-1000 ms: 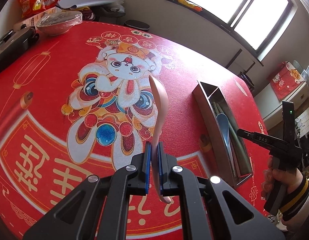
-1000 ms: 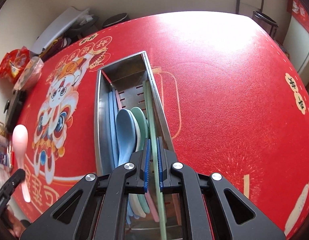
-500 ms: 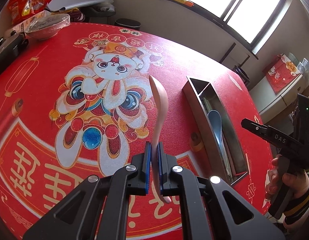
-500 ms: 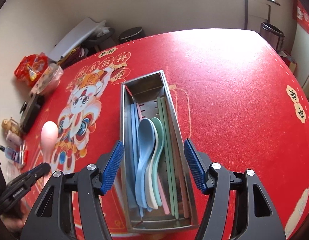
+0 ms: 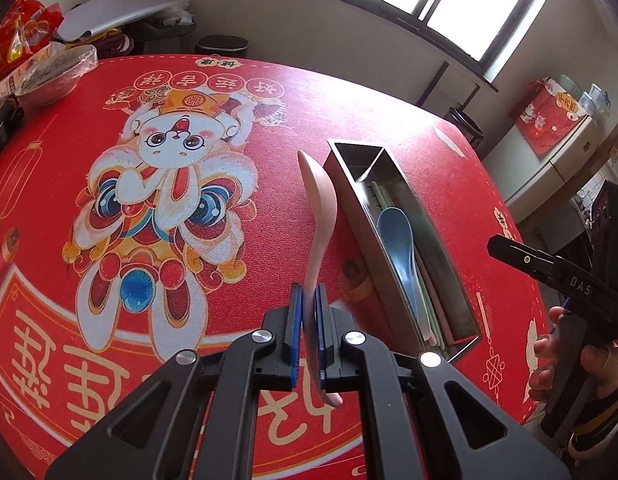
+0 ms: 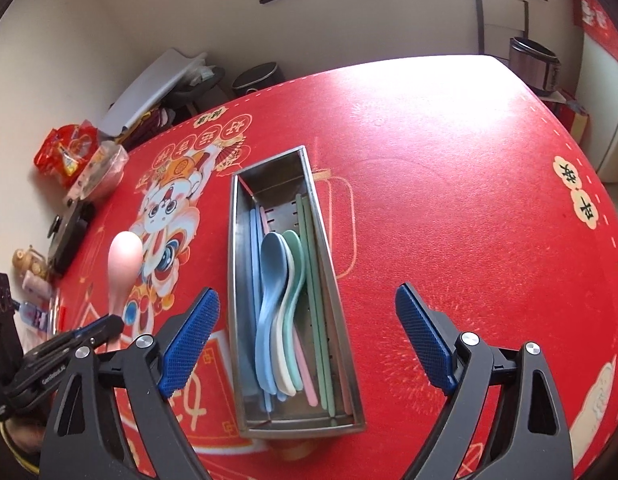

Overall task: Organize utensils
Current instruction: 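Lower the pink spoon into the caddy and open the left gripper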

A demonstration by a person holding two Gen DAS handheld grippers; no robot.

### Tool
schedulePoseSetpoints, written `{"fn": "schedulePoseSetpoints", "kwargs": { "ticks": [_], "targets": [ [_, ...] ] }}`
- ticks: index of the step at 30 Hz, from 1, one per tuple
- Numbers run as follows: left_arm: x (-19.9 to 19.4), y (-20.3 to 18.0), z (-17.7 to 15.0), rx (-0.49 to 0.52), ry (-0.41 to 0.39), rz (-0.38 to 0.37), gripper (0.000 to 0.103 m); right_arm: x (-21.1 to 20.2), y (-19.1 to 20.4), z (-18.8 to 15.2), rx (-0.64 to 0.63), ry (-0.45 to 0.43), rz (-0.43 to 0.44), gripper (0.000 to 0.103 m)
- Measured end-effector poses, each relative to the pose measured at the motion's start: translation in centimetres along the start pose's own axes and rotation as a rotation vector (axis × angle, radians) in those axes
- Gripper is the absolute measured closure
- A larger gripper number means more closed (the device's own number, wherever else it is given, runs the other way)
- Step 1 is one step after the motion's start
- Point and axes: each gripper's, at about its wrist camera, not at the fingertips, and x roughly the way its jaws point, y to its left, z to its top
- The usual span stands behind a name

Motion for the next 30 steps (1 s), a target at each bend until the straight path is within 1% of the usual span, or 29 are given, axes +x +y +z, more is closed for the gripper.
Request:
{"fn": "schedulePoseSetpoints", "kwargs": {
  "ticks": [4,8,13,17,21,25,30],
  "targets": [
    [0.2,-0.9,0.6,0.002,0.013,-0.01,0.097,-0.7,-1.6,-0.1,0.036,-0.012,0.002,0.016],
    [0.3,-2.4,1.5,-0.003,0.034,-0.048,0.097,-1.4,-3.0,-0.2,0.058,-0.022,0.004,0.016],
    [0.8,-5.2,2.8,-0.01,0.05,-0.106,0.097,-2.0,-4.4,-0.2,0.078,-0.034,0.006,0.016],
    [1.9,-7.6,3.0,0.01,0.071,-0.13,0.097,-2.3,-5.3,-0.2,0.077,-0.029,0.007,0.016],
    [3.5,-9.3,2.7,0.022,0.11,-0.135,0.097,-2.2,-6.2,-0.3,0.076,-0.016,0.008,0.016],
    [5.2,-10.1,2.1,0.001,0.149,-0.134,0.097,-2.3,-7.2,-0.3,0.076,-0.01,0.006,0.016],
    [6.9,-10.3,1.5,-0.034,0.184,-0.077,0.097,-2.4,-8.4,-0.4,0.081,-0.005,0.004,0.016]
  ]
}}
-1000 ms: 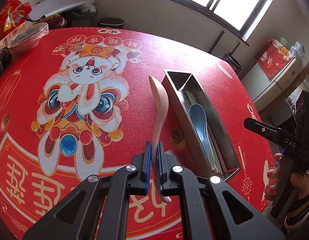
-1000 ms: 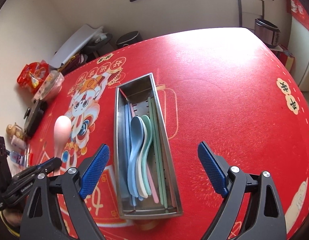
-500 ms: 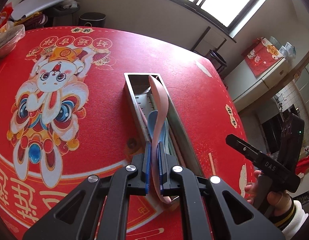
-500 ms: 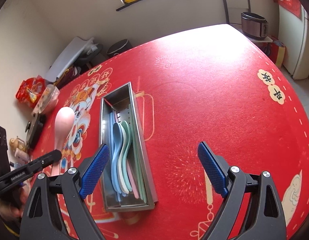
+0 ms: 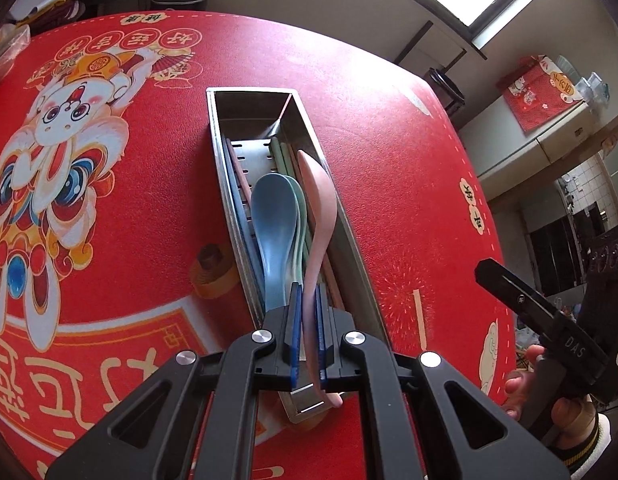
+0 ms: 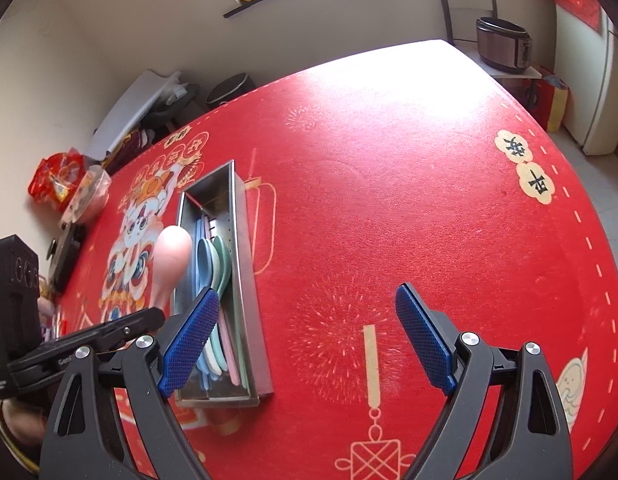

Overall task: Organize utensils
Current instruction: 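Lower the pink spoon into the caddy and open the left gripper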

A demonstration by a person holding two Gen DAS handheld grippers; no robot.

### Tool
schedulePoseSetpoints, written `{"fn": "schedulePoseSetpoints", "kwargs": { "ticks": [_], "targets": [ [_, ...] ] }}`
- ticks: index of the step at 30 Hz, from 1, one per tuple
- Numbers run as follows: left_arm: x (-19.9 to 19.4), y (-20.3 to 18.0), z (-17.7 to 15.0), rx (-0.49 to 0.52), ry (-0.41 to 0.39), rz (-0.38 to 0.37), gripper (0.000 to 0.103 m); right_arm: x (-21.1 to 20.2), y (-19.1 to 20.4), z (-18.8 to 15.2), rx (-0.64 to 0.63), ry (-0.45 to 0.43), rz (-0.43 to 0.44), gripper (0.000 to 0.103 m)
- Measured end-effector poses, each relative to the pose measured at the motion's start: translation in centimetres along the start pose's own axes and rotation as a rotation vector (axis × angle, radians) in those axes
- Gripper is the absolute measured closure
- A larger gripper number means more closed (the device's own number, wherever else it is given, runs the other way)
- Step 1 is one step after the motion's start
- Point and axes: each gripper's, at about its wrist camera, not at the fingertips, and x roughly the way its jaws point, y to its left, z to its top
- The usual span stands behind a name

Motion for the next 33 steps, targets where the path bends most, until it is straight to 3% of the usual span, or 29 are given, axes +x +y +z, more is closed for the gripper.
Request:
{"fn": "schedulePoseSetpoints", "kwargs": {
  "ticks": [9,33],
  "targets": [
    [1.4,0.3,0.0,-0.037,0.022,0.091,0.097,0.1,-0.9,0.4,-0.005,0.008,0.015,0.016],
    [3.2,-0.8,0.8,-0.022,0.03,0.174,0.096,0.5,-2.6,0.7,0.02,0.016,0.055,0.016]
  ]
}}
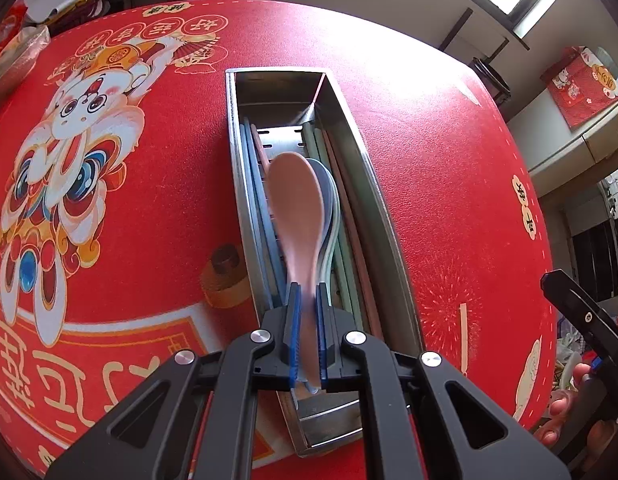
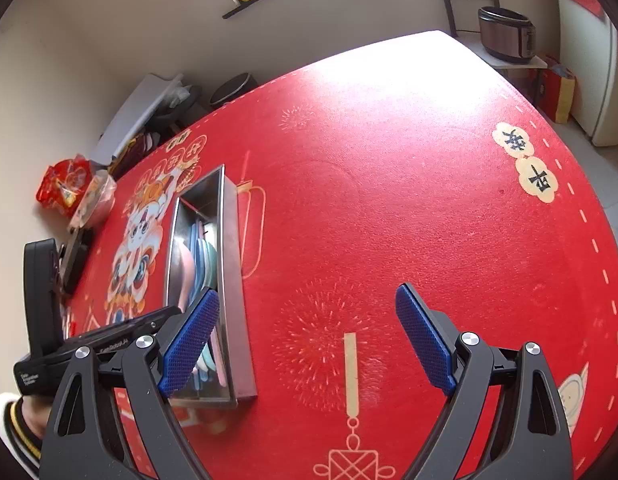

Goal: Organize utensils

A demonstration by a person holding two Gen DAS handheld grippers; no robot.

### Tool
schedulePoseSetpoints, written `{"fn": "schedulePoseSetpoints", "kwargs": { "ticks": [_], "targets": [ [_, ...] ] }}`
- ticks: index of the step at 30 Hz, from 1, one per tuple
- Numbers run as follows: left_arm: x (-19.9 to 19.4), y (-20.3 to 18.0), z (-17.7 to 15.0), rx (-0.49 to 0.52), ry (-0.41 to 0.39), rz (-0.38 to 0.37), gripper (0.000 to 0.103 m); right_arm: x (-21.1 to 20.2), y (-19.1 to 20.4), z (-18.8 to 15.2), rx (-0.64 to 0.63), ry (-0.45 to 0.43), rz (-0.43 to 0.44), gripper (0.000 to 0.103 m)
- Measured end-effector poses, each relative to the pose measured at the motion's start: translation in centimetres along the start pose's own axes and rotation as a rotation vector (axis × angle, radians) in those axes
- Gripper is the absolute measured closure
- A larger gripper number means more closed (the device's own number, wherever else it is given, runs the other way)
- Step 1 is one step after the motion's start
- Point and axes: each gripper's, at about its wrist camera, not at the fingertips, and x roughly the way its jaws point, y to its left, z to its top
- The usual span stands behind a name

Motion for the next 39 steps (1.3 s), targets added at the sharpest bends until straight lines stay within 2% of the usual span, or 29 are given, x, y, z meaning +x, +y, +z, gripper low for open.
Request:
{"fn": "schedulePoseSetpoints", "kwargs": {
  "ticks": [4,7,10,16,19,24,26,29,34,39],
  "targets": [
    [-0.4,-0.5,0.0,0.006,-0.004,0.007,0.095,-0.1,0.1,0.1,-0.014,0.01,0.004,0.016],
    [-1.3,-0.8,0.1,0.033,-0.015,0.007,0.094,-1.2,0.3,0.2,-0.015,-0.02,-0.004,0.016],
    [-2.7,-0.9,0.4,0.066,-0.039,-0.002,0.088,-2.5,0.6,0.1,0.005,-0.054,-0.014,0.016],
    [-7.9,0.0,0.5,0.144,-0.141,-0.026,0.071,-5.5,3.4,0.2,-0.005,-0.109,-0.057,0.016],
    [-11.3,1.0,0.4,0.175,-0.207,-0.037,0.057,-7.4,5.7,0.3,-0.035,-0.148,-0.072,0.016],
    [-18.1,2.9,0.0,0.23,-0.355,-0.044,0.022,-10.8,10.2,0.0,-0.069,-0.225,-0.076,0.016],
    [-20.9,3.7,-0.2,0.244,-0.422,-0.024,0.015,-12.2,12.0,-0.2,-0.074,-0.263,-0.092,0.017],
    [-24.7,4.8,-0.8,0.264,-0.51,-0.008,0.011,-14.2,14.0,-0.9,-0.047,-0.315,-0.117,0.016],
    [-29.8,5.8,-2.4,0.32,-0.628,-0.001,0.006,-17.1,16.9,-3.2,-0.015,-0.39,-0.211,0.016],
    [-32.7,6.5,-4.0,0.377,-0.671,-0.055,0.006,-19.5,19.8,-5.8,-0.031,-0.474,-0.304,0.016]
  ]
}}
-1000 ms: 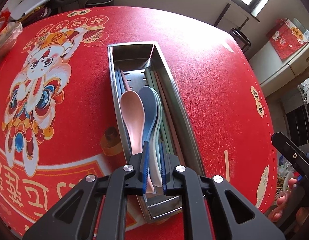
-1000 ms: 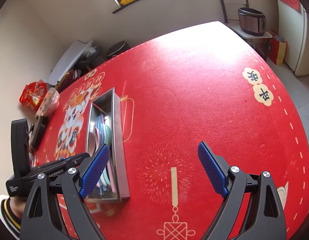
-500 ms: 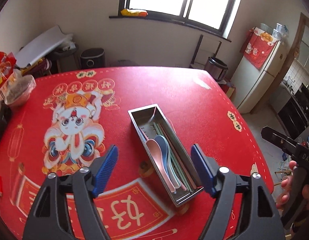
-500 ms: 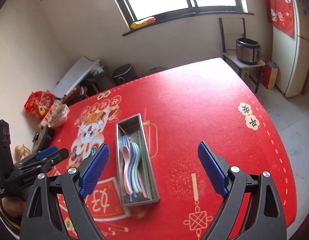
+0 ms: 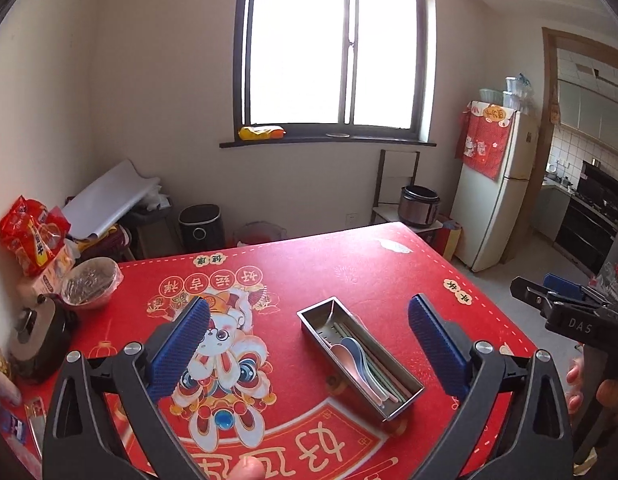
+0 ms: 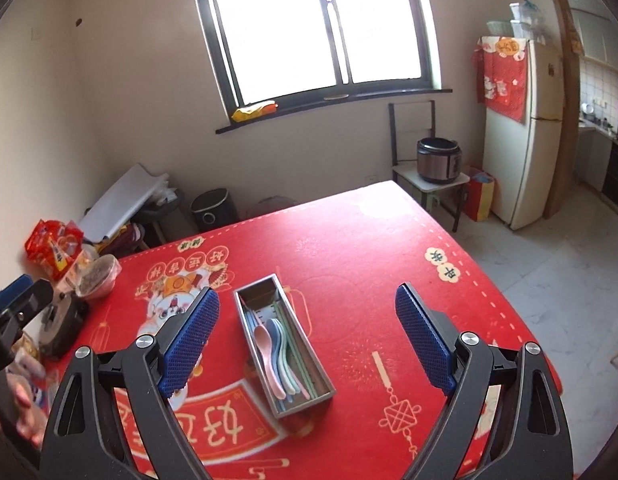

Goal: Organize utensils

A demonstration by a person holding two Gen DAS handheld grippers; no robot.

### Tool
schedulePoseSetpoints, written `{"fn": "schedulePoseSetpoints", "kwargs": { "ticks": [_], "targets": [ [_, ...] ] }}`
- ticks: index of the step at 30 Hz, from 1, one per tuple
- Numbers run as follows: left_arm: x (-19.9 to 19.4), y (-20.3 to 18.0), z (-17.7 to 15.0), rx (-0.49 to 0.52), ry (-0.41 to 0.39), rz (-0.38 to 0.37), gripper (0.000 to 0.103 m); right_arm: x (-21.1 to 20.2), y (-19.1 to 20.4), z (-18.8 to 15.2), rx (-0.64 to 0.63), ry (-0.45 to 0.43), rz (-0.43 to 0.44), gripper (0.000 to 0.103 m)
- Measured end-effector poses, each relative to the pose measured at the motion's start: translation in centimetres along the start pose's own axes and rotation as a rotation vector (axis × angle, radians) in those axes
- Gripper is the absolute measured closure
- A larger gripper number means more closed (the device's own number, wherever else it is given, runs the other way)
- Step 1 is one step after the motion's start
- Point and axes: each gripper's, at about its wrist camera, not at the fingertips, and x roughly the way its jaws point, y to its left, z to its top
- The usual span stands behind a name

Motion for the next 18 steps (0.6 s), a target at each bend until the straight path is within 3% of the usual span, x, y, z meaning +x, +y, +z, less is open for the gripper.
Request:
{"fn": "schedulePoseSetpoints", "kwargs": {
  "ticks": [8,18],
  "targets": [
    [-2.0,0.4,-0.6,0.02,-0.025,-0.074,0.006,-3.9,1.7,-1.2,0.006,-0.079,-0.135,0.016],
    [-2.5,1.2,-0.9,0.027,-0.043,-0.121,0.006,-6.0,2.8,-2.4,0.009,-0.115,-0.211,0.016]
  ]
}}
